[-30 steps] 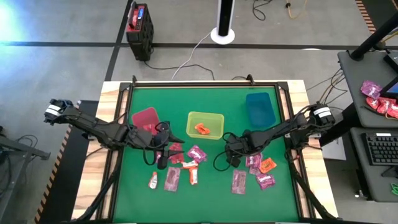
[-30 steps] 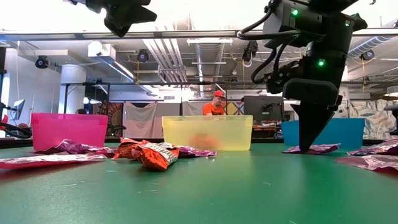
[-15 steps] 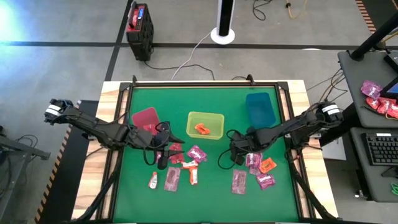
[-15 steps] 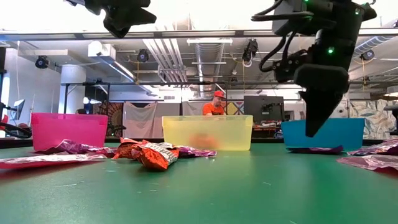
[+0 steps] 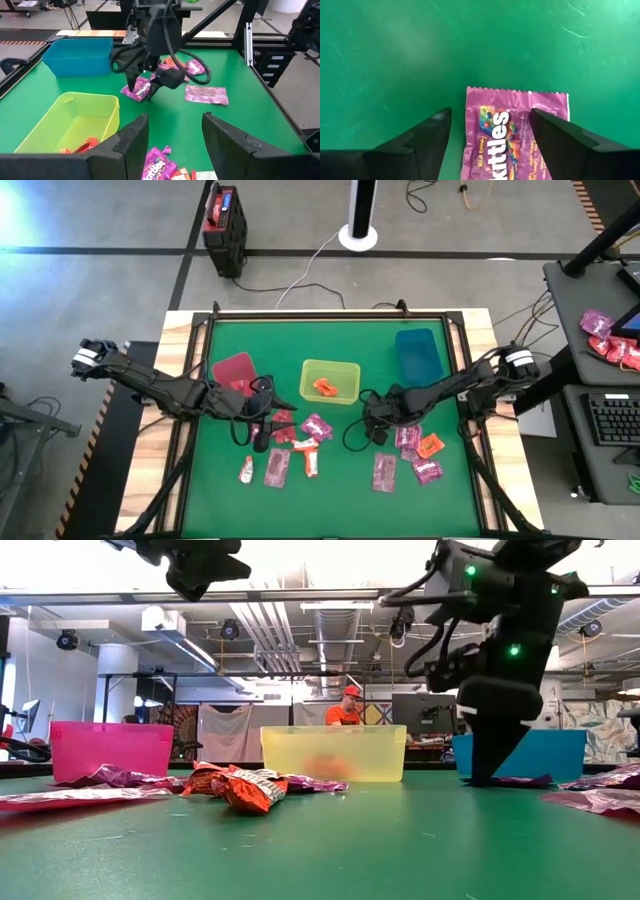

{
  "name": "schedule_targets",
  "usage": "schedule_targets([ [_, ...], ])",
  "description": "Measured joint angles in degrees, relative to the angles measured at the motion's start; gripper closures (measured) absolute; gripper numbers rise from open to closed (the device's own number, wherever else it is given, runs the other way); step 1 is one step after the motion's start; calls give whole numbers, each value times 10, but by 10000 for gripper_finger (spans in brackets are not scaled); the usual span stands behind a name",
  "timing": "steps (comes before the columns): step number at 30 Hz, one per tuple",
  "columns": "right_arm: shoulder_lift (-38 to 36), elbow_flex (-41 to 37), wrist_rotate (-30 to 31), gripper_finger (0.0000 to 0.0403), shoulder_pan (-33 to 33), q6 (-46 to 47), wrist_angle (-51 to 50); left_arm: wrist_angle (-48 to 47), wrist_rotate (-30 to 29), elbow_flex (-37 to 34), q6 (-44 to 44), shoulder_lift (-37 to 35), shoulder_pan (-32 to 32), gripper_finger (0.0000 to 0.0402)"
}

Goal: Sort candy by brand, put in halloween buckets
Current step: Put the purple candy into the blue bin

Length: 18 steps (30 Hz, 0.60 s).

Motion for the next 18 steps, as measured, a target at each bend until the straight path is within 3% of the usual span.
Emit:
schedule_targets([
  [3,16,2,4,139,1,1,2,0,0,-1,1,0,0,233],
  [6,28,2,0,171,1,3,2,1,0,-1,0,0,0,233],
  [15,36,2,-4,357,2,1,9,0,0,-2,1,0,0,233],
  [18,27,1,2,386,2,-5,7,0,0,-2,1,0,0,233],
])
